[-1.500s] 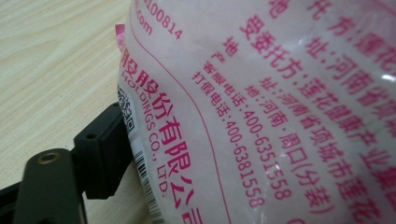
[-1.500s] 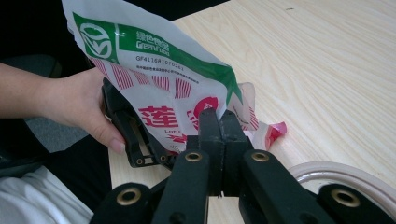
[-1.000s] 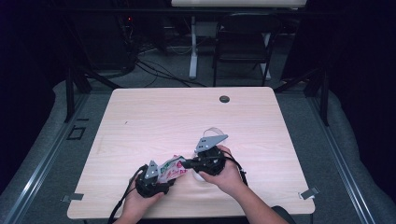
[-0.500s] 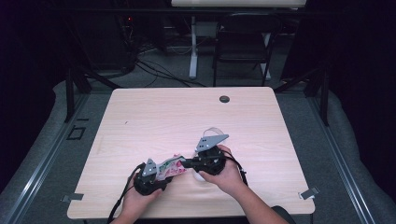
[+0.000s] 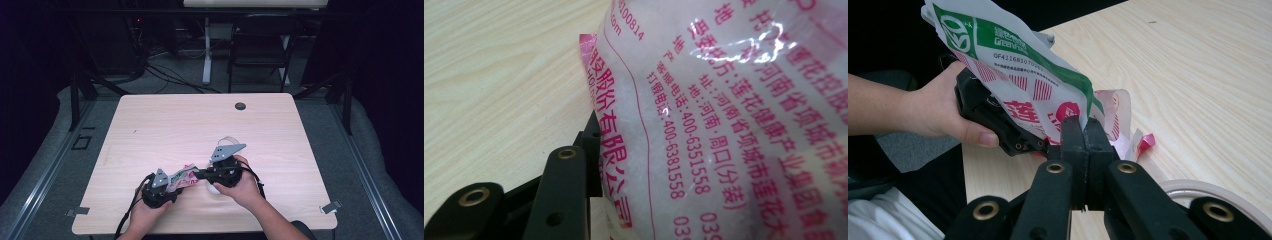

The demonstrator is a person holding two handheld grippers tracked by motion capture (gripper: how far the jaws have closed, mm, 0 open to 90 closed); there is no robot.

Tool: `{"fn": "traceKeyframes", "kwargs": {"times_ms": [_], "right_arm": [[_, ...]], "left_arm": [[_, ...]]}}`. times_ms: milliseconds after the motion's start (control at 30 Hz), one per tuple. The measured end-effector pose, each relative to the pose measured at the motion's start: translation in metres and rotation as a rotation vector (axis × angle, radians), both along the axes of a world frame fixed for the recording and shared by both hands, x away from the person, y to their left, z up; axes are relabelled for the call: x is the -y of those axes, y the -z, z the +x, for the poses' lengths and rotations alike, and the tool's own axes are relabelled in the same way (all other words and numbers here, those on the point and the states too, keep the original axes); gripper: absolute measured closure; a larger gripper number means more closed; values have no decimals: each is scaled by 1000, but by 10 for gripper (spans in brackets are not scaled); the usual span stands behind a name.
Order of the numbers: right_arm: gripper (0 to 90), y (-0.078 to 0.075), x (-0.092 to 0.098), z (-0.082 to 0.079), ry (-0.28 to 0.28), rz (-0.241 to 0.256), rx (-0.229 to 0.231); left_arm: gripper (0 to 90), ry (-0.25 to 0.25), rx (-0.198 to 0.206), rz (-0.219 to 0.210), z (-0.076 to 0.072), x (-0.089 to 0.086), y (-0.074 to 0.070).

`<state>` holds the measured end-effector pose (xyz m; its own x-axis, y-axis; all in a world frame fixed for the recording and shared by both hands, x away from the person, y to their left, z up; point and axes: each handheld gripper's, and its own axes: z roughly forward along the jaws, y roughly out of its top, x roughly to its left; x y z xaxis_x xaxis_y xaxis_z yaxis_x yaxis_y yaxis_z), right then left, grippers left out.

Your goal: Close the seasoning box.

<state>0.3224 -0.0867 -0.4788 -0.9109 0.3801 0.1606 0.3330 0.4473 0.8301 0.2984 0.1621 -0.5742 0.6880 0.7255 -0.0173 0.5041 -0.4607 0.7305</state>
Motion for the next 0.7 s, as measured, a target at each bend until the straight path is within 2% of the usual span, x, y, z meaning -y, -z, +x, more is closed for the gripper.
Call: {"fn": "traceKeyframes", "kwargs": {"times_ms": [200, 500, 700], "right_arm": [[879, -3, 1, -1, 2, 29, -2], [837, -6, 2, -2, -4, 29, 10], [767, -9, 2, -2, 1, 51, 3]], "left_arm": [[578, 3, 11, 4, 0, 0, -5], [580, -9, 26, 4, 1, -4, -10], [581, -26, 41, 6, 1, -7, -12]]}}
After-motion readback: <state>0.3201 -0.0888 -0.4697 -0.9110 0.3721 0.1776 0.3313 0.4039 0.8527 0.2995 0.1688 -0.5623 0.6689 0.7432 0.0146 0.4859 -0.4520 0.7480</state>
